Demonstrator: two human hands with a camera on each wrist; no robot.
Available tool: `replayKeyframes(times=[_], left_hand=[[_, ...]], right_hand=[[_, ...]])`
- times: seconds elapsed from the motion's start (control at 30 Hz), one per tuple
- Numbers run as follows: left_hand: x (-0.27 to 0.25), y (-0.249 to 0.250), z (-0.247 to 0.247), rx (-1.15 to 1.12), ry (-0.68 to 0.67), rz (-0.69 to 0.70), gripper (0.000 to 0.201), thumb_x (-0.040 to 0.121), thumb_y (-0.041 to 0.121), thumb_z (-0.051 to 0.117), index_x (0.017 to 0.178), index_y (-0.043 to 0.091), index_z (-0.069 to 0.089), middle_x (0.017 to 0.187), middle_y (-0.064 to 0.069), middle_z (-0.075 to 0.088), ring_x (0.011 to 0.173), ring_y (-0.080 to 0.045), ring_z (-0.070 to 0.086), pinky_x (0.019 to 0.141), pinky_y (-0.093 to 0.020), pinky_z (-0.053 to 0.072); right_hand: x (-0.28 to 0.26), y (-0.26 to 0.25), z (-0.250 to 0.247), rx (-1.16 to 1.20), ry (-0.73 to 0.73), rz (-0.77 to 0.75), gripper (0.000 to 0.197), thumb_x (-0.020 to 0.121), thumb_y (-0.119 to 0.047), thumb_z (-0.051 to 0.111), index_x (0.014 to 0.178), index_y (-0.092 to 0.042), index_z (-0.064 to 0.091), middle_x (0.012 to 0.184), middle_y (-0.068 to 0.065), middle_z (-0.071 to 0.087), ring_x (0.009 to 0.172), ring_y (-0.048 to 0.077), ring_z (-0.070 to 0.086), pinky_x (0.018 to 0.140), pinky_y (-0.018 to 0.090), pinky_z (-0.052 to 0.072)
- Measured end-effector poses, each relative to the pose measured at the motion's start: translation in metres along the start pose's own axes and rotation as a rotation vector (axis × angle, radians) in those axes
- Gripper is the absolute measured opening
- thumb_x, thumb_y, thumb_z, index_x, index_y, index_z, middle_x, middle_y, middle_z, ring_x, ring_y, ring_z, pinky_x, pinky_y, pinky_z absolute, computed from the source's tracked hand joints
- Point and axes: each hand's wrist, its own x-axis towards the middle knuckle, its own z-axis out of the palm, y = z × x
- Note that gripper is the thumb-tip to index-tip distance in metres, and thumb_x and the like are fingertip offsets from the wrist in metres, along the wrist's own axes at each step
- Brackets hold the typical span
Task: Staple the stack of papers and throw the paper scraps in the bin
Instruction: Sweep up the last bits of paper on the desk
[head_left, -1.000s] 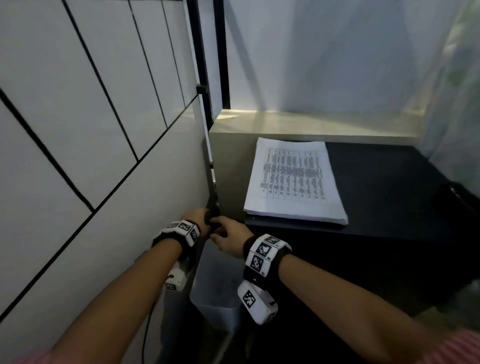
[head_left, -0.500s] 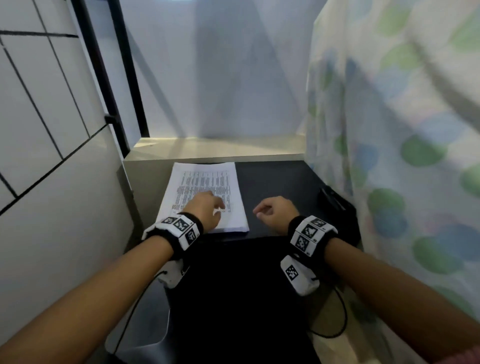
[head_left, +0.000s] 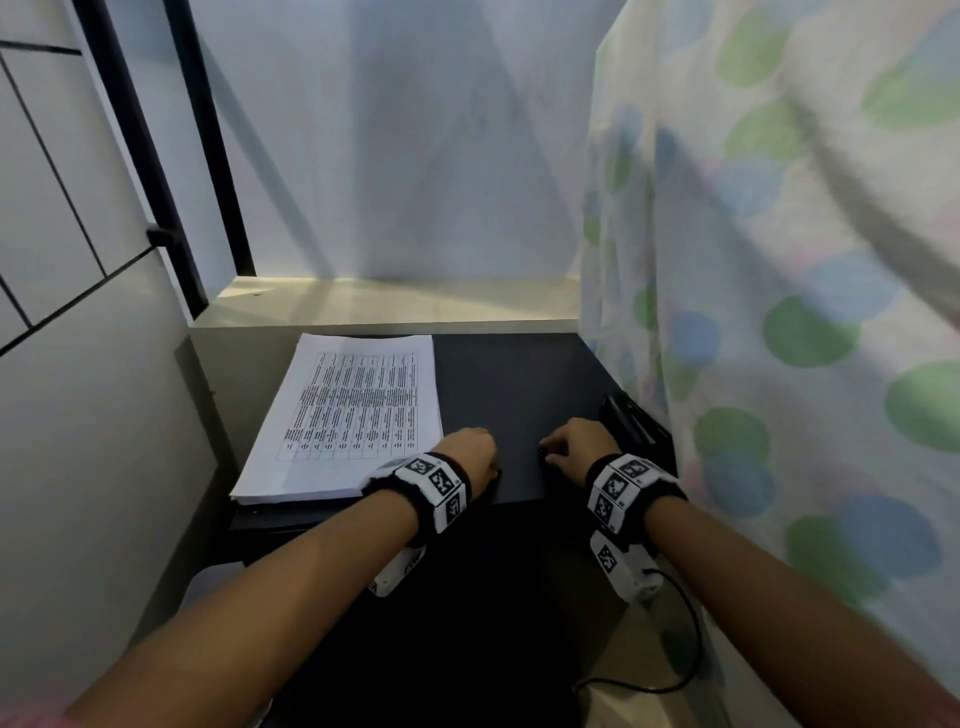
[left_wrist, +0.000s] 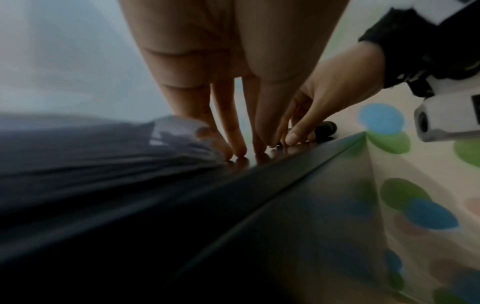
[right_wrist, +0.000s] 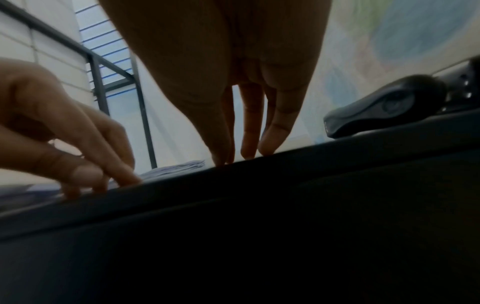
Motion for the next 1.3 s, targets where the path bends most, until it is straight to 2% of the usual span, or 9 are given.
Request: replayKeyframes(times=[0.23,0.4,0.5,0.57,0.77,0.97,1.07,1.2,1.3], left_hand=[[0.024,0.000,-0.009,-0.097,-0.004,-0.130,0.024,0.078,0.022,0.074,0.098,0.010,0.075,0.109,-0.013,0.072,0.106,-0.029,0.065,0.089,-0.030,0.050],[0.025,0.002,-0.002,-0.048,-0.009,-0.133,0.029,0.085,0.020,0.064,0.110,0.005,0.066,0.118,-0.019,0.066,0.112,-0.036,0.061,0.095,-0.036,0.049],[0.019,0.009,0.004,0.023,-0.012,-0.103,0.030,0.093,0.012,0.049,0.118,-0.003,0.058,0.126,-0.022,0.058,0.117,-0.037,0.057,0.098,-0.039,0.045],[0.016,0.011,0.009,0.024,-0.018,-0.093,0.030,0.095,0.009,0.044,0.120,-0.005,0.055,0.128,-0.022,0.054,0.119,-0.037,0.055,0.099,-0.040,0.043],[0.015,0.009,-0.001,-0.142,-0.022,-0.204,0.035,0.095,0.017,0.041,0.123,-0.001,0.053,0.133,-0.020,0.055,0.124,-0.034,0.052,0.101,-0.034,0.042],[0.025,-0.006,-0.017,-0.295,0.025,-0.242,0.027,0.093,0.014,0.038,0.112,0.003,0.054,0.122,-0.021,0.060,0.110,-0.036,0.060,0.089,-0.036,0.049],[0.027,-0.012,-0.018,-0.262,0.041,-0.216,0.024,0.092,0.018,0.052,0.109,0.005,0.064,0.121,-0.015,0.065,0.113,-0.031,0.060,0.093,-0.032,0.046],[0.023,-0.015,-0.013,-0.252,-0.035,-0.142,0.025,0.075,0.023,0.076,0.099,0.015,0.076,0.105,-0.005,0.075,0.101,-0.019,0.068,0.083,-0.019,0.046],[0.023,-0.011,-0.011,-0.176,-0.033,-0.115,0.027,0.074,0.022,0.077,0.100,0.014,0.077,0.106,-0.005,0.075,0.103,-0.020,0.068,0.086,-0.021,0.048]], right_hand=[[0.022,0.008,-0.005,0.226,-0.015,0.105,0.019,0.077,-0.021,0.075,0.093,-0.010,0.078,0.101,0.006,0.076,0.100,0.017,0.068,0.090,0.019,0.049],[0.025,0.000,0.000,0.162,-0.008,0.110,0.013,0.084,-0.015,0.067,0.087,-0.006,0.076,0.100,0.011,0.074,0.099,0.025,0.068,0.087,0.027,0.052],[0.021,-0.010,0.010,0.039,-0.045,0.126,0.017,0.089,-0.006,0.051,0.073,-0.013,0.055,0.087,0.016,0.058,0.101,0.034,0.059,0.079,0.029,0.045],[0.020,-0.014,0.014,0.037,-0.039,0.141,0.016,0.087,-0.002,0.047,0.074,-0.008,0.053,0.092,0.020,0.054,0.101,0.037,0.054,0.080,0.034,0.044],[0.023,-0.013,0.009,0.259,0.009,0.145,0.019,0.090,-0.014,0.057,0.093,-0.004,0.072,0.107,0.012,0.072,0.104,0.027,0.065,0.086,0.028,0.049],[0.026,-0.012,0.012,0.272,0.048,0.155,0.021,0.085,-0.017,0.064,0.064,-0.016,0.067,0.098,0.009,0.075,0.096,0.024,0.068,0.082,0.026,0.050],[0.029,-0.012,0.015,0.271,0.069,0.157,0.010,0.083,-0.018,0.067,0.080,-0.011,0.074,0.096,0.007,0.076,0.094,0.023,0.069,0.083,0.028,0.052],[0.028,-0.015,0.015,0.222,0.051,0.147,0.014,0.087,-0.017,0.062,0.088,-0.008,0.074,0.102,0.009,0.074,0.099,0.025,0.067,0.076,0.025,0.047],[0.033,-0.020,0.015,0.129,-0.017,0.136,0.021,0.090,-0.016,0.056,0.099,-0.005,0.072,0.113,0.012,0.069,0.106,0.030,0.064,0.087,0.031,0.051]])
